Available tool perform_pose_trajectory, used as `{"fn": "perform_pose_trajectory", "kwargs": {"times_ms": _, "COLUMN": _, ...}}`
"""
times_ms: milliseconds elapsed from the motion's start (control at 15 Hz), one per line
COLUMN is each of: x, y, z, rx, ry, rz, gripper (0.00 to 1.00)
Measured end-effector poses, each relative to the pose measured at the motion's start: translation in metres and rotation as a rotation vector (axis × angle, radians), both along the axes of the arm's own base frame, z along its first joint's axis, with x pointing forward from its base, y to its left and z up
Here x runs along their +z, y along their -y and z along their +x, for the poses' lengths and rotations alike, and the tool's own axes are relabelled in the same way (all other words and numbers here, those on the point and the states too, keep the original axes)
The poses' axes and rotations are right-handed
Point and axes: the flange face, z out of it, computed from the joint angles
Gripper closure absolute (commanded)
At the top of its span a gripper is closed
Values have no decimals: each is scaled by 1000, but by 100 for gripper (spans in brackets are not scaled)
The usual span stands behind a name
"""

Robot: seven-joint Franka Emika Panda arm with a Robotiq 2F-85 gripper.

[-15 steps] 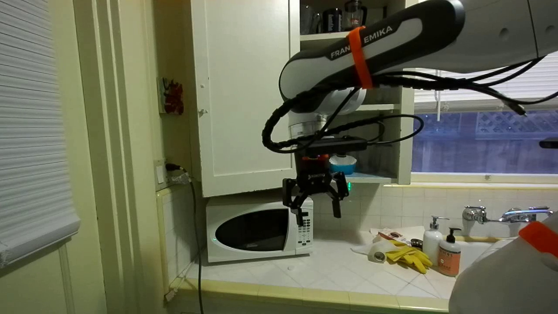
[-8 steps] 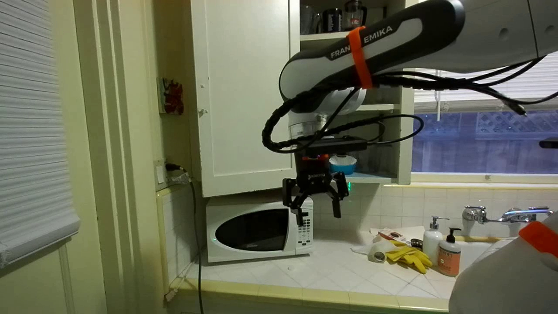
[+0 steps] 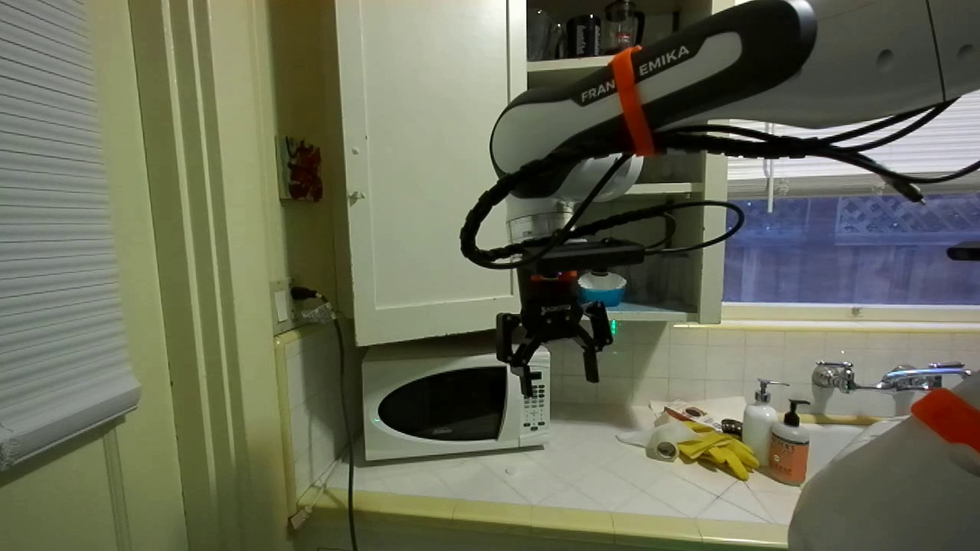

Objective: Put the tissue roll inside the cupboard

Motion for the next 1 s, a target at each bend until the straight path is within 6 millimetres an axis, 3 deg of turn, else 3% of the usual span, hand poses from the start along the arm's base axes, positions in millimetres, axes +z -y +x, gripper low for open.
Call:
{"fn": "perform_pose_trajectory", "kwargs": {"times_ms": 267, "x": 1, "y": 4, "z": 3, "rx": -7, "ry": 18, "rz": -9, "gripper": 0}}
{"fn": "perform_pose_trajectory", "kwargs": {"times_ms": 400, "x": -2, "y": 21, "z": 10, "rx": -29, "ry": 57, "rz": -38, "gripper": 0}}
{"fn": "perform_pose_trajectory", "kwargs": {"times_ms": 667, "x": -28, "y": 88, "z": 24, "rx": -112, "ry": 127, "rz": -138, "gripper": 0}}
{"fn": "perform_pose_trajectory", "kwargs": {"times_ms": 1000, "x": -85, "y": 178, "z": 26, "rx": -194, "ry": 102, "rz": -295, "gripper": 0}}
